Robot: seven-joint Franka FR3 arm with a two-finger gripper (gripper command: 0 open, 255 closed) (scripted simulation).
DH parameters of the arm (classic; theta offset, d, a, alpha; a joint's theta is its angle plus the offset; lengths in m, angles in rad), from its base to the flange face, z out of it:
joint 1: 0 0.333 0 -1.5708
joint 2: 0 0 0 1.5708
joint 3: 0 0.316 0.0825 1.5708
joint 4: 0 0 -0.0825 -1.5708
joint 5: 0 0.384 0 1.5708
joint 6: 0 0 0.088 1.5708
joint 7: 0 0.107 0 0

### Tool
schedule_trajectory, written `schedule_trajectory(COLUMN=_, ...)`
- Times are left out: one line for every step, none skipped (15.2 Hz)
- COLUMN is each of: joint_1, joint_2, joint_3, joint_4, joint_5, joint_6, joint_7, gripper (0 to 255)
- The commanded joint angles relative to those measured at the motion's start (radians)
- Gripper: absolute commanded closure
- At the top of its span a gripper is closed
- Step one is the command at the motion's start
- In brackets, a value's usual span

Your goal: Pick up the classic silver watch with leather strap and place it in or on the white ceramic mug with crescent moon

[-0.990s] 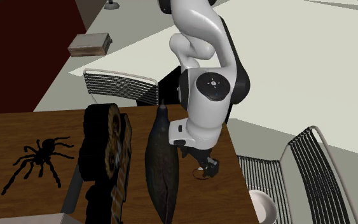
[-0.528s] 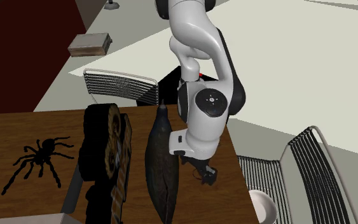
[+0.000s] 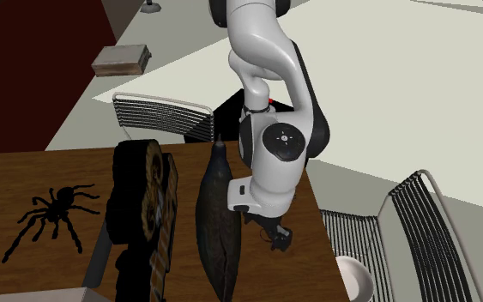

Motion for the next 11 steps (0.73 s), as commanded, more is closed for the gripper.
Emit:
schedule_trajectory(joint_1=0.000, joint_2=0.000, joint_3=0.000, joint_4=0.000, joint_5=0.000, joint_6=0.000, joint_7=0.000, gripper=255)
schedule_trajectory(joint_1=0.000, joint_2=0.000, joint_3=0.000, joint_4=0.000, joint_5=0.000, joint_6=0.000, joint_7=0.000, gripper=255)
schedule_trajectory(joint_1=0.000, joint_2=0.000, joint_3=0.000, joint_4=0.000, joint_5=0.000, joint_6=0.000, joint_7=0.000, gripper=255)
schedule_trajectory(joint_1=0.000, joint_2=0.000, joint_3=0.000, joint_4=0.000, joint_5=0.000, joint_6=0.000, joint_7=0.000, gripper=255)
schedule_trajectory(joint_1=0.000, joint_2=-0.001, joint_3=0.000, joint_4=-0.001, joint_5=0.000, joint_6=0.000, joint_7=0.000, gripper=255)
schedule_trajectory(joint_1=0.000, joint_2=-0.001, joint_3=0.000, joint_4=-0.002, joint_5=0.000, joint_6=0.001, joint_7=0.001, gripper=255)
schedule_trajectory(joint_1=0.000, joint_2=-0.001, joint_3=0.000, joint_4=-0.001, joint_5=0.000, joint_6=0.001, joint_7=0.000, gripper=255)
schedule_trajectory(joint_1=0.000, joint_2=0.000, joint_3=0.000, joint_4=-0.001, joint_5=0.000, joint_6=0.001, joint_7=0.001, gripper=255)
schedule_trajectory(joint_1=0.001, joint_2=0.000, joint_3=0.000, joint_4=-0.001, joint_5=0.000, joint_6=0.001, joint_7=0.001, gripper=255)
schedule_trajectory(joint_1=0.000, joint_2=0.000, joint_3=0.000, joint_4=0.000, joint_5=0.000, joint_6=0.000, joint_7=0.000, gripper=255)
schedule_trajectory(joint_1=-0.001, joint_2=-0.007, joint_3=0.002, joint_4=0.005, joint_5=0.005, joint_6=-0.010, joint_7=-0.003, gripper=255)
